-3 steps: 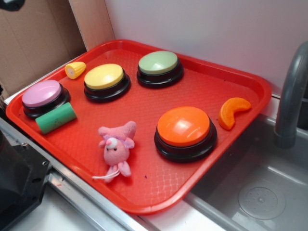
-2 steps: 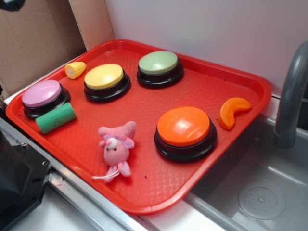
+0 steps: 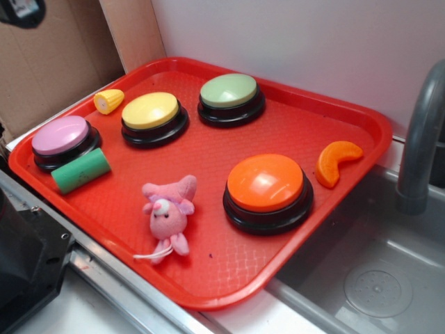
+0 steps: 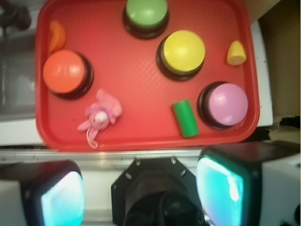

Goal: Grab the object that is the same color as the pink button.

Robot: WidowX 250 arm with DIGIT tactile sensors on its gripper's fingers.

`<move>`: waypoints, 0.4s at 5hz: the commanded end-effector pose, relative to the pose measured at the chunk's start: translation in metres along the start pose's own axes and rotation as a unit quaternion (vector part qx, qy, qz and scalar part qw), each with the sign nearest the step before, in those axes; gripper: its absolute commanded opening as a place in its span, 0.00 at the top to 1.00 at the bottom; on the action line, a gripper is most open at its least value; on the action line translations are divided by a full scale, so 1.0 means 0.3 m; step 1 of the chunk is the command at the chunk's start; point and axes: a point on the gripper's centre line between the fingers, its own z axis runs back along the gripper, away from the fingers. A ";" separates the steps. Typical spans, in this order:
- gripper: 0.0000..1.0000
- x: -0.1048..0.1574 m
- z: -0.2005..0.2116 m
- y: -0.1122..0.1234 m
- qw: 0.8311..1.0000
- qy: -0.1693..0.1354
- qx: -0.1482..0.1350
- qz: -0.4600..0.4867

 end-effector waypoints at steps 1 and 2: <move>0.00 0.065 -0.140 -0.083 0.996 -0.057 0.040 0.049; 0.00 0.103 -0.262 -0.133 0.998 -0.047 0.022 0.045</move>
